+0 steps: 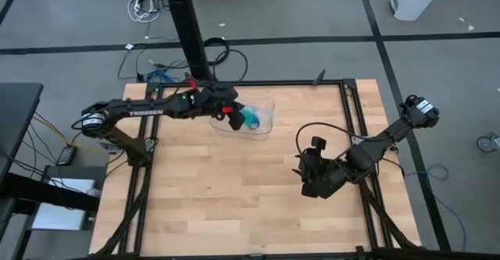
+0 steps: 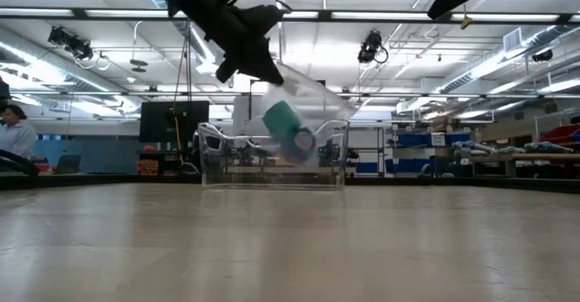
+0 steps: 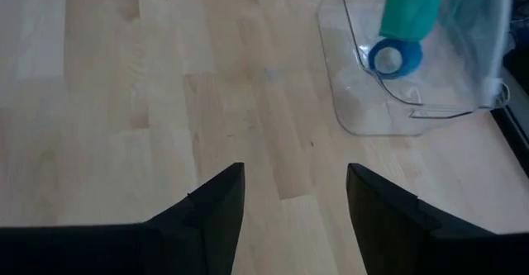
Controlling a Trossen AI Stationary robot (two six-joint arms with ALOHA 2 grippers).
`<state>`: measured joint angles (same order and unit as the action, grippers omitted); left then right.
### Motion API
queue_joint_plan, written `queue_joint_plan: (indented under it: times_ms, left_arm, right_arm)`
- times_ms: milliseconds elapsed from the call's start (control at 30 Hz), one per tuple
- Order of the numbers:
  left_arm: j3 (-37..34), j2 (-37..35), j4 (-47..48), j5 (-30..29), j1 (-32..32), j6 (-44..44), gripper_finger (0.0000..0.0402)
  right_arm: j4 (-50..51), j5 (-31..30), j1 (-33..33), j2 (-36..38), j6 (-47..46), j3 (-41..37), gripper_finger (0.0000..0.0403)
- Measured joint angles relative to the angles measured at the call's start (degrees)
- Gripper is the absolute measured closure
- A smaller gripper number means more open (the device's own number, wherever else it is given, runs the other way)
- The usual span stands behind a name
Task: Roll bandage
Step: Put the transparent zip bag with the rolled green bandage into the transparent bin
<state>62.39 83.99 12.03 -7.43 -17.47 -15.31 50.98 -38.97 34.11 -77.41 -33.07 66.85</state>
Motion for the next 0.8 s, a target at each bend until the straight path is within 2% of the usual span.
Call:
queue_joint_plan:
  times_ms: [300, 533, 800]
  left_arm:
    - [-0.02, 0.00, 7.02, 7.04, -3.33, -3.05, 0.0398]
    - [-0.02, 0.00, 10.71, 7.36, -4.31, -4.32, 0.0398]
    - [-0.02, 3.59, 9.45, 5.92, -4.01, -2.11, 0.0397]
  right_arm:
    - [-1.50, -0.44, -0.09, 0.00, 0.74, 0.02, 0.0204]
    - [-4.60, -1.30, -0.27, 0.02, 2.63, -0.96, 0.0204]
    - [-8.70, -3.15, -2.31, 0.00, 3.59, -4.78, 0.0204]
